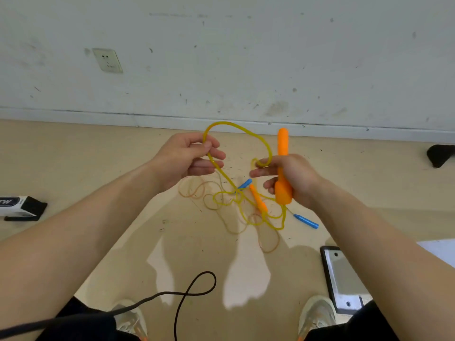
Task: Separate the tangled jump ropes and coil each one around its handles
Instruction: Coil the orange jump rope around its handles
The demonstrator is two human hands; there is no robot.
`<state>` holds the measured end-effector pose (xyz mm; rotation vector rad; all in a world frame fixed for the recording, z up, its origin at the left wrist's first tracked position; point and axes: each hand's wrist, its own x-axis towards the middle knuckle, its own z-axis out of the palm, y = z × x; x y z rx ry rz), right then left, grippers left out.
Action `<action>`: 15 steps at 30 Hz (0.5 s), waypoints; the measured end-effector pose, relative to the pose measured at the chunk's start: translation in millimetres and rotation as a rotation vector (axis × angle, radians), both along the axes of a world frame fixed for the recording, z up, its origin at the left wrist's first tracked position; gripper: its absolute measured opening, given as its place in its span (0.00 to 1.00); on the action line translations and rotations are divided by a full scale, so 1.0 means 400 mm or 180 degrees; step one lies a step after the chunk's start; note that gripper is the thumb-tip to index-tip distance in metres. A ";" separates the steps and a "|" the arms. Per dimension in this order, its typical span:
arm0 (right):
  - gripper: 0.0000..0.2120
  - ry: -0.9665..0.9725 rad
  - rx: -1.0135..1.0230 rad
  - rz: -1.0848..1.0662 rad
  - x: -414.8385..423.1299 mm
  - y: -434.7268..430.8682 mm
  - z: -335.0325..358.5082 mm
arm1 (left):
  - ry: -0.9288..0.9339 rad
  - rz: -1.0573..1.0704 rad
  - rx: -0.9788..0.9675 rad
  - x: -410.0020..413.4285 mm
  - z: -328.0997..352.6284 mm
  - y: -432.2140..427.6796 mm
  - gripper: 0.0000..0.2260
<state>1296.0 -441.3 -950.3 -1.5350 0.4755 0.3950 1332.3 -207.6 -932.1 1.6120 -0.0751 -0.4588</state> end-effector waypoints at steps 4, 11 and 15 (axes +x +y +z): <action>0.12 -0.0060 0.0504 0.0785 -0.035 0.063 0.001 | 0.0518 0.0567 -0.0937 0.006 0.036 -0.032 0.07; 0.09 -0.0733 -0.0144 0.1287 -0.045 0.072 -0.014 | 0.0800 0.1209 -0.1629 0.033 0.041 -0.012 0.08; 0.11 -0.1025 0.0333 0.0832 -0.030 0.069 0.013 | 0.0731 0.0381 -0.0476 0.019 0.014 -0.011 0.25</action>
